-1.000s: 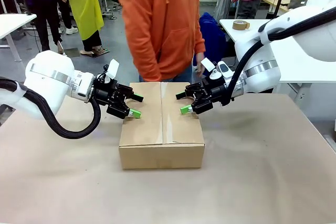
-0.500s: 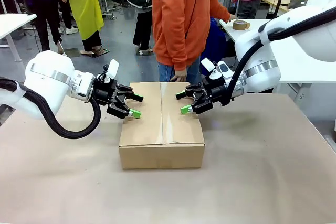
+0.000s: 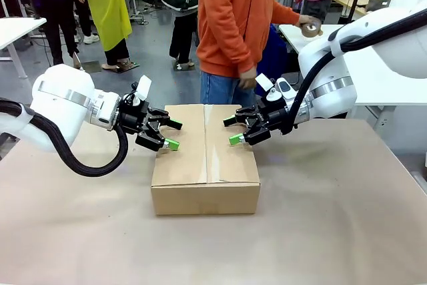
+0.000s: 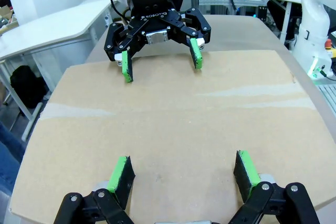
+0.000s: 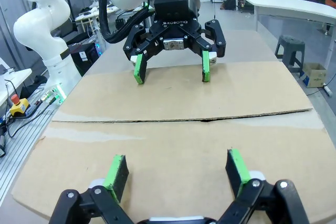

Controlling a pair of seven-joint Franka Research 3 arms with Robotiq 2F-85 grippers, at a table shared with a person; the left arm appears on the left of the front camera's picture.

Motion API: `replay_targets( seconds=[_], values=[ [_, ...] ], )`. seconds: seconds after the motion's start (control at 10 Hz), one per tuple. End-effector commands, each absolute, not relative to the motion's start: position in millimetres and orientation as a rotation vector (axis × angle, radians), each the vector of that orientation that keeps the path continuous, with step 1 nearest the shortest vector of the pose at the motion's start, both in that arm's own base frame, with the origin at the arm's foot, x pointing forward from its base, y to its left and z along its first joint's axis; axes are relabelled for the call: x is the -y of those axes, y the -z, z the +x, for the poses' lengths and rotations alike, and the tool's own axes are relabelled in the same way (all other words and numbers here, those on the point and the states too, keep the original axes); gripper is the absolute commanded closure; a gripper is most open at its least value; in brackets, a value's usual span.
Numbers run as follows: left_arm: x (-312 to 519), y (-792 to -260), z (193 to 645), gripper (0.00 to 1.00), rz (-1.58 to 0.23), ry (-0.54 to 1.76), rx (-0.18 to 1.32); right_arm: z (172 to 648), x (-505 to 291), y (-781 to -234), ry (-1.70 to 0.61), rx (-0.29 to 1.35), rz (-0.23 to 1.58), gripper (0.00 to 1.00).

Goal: Pack the gift set into the box.
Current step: Press and hold the closed box until the human finishes sealing it.

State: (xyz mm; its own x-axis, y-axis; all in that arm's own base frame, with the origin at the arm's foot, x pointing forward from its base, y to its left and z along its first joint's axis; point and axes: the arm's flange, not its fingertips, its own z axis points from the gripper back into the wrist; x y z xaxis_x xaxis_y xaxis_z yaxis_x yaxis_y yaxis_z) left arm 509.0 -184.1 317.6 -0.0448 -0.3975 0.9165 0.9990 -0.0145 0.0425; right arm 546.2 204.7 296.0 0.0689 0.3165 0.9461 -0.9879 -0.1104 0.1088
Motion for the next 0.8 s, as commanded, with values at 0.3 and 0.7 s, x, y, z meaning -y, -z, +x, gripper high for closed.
replay_targets(
  seconds=[0.3,0.7],
  values=[
    [183.9,-316.5,507.7,0.00,-0.875,1.419,0.931,545.9,-204.1,-293.4,-1.362,0.841,1.098,0.00],
    [183.9,-316.5,507.7,0.00,-0.875,1.419,0.931,545.9,-204.1,-293.4,-1.362,0.841,1.098,0.00]
  ],
)
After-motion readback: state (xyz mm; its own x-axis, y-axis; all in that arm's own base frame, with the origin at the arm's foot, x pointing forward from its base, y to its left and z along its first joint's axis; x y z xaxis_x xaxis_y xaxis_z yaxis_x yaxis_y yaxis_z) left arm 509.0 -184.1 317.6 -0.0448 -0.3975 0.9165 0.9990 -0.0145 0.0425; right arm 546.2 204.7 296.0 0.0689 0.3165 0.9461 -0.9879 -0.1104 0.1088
